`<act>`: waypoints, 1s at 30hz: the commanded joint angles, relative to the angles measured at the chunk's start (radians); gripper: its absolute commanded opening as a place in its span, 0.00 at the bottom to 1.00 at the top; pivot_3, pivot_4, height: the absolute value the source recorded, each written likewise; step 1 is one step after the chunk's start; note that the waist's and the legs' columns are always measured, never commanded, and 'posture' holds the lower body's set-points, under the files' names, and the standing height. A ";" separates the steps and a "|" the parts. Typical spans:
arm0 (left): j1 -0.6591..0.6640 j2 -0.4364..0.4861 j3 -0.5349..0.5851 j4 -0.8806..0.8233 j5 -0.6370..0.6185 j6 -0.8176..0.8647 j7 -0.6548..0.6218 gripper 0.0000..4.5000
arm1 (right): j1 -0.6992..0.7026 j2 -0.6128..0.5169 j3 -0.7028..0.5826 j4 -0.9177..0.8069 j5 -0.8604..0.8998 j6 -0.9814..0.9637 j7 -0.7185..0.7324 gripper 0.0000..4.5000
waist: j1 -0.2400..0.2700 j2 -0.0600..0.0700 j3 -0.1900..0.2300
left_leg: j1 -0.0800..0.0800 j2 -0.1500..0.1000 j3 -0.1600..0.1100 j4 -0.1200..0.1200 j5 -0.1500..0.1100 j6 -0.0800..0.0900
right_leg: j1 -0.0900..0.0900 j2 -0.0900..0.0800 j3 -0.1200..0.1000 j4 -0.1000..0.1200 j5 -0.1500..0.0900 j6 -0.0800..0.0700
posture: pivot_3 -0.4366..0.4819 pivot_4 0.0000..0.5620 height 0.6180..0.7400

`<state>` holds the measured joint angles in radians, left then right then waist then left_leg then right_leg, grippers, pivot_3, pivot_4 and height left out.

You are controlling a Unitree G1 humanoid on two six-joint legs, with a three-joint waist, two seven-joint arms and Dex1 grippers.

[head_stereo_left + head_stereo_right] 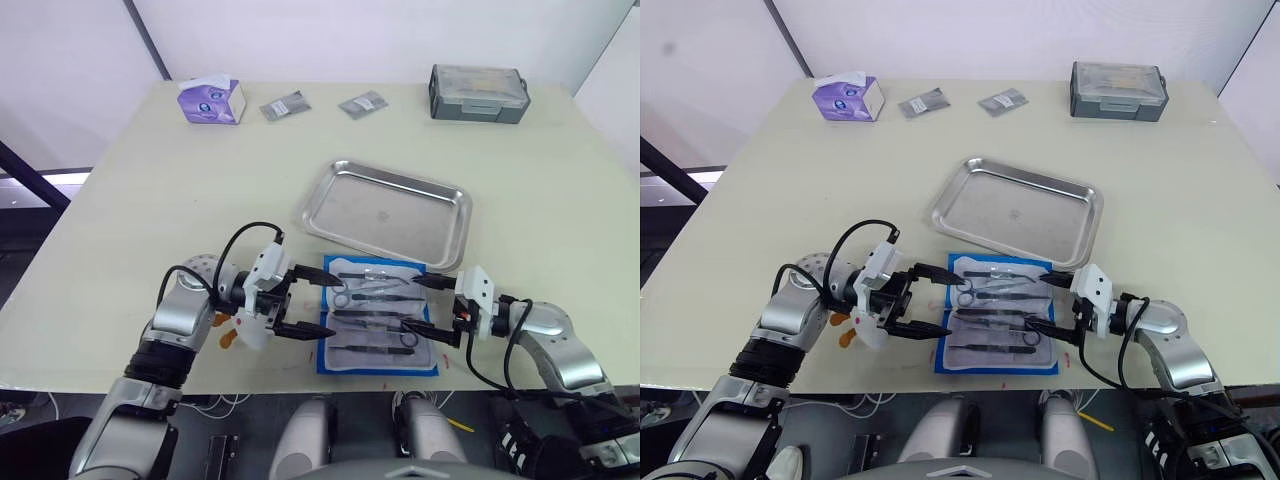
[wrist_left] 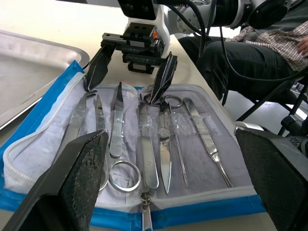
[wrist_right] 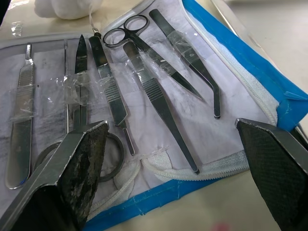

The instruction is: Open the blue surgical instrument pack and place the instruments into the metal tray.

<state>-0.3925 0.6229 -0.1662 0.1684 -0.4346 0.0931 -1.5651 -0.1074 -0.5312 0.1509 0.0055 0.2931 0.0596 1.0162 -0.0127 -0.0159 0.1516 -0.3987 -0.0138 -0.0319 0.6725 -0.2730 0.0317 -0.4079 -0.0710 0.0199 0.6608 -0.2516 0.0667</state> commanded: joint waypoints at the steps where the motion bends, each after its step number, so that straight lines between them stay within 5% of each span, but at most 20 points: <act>1: 0.003 0.012 0.015 -0.002 -0.009 -0.015 -0.037 1.00 | 0.057 -0.010 -0.004 0.014 -0.024 0.029 -0.026 0.98 | 0.000 0.000 0.000 | 0.000 0.000 0.000 0.000 0.000 0.000 | 0.000 0.000 0.000 0.000 0.000 0.000 | 0.48 0.27 0.95; 30: -0.004 -0.006 0.007 0.052 -0.001 -0.046 -0.038 1.00 | 0.068 -0.001 0.023 0.073 -0.072 -0.178 0.035 0.98 | -0.003 -0.001 0.000 | 0.001 0.000 0.000 -0.001 0.000 0.000 | 0.000 0.001 0.000 0.000 0.000 0.000 | 0.48 0.27 0.95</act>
<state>-0.3903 0.6194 -0.1664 0.2202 -0.4335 0.0638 -1.5663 -0.0572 -0.5203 0.1399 0.0384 0.2752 -0.1214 1.0453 -0.0155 -0.0165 0.1512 -0.3981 -0.0135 -0.0319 0.6718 -0.2731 0.0317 -0.4078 -0.0705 0.0199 0.6605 -0.2517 0.0666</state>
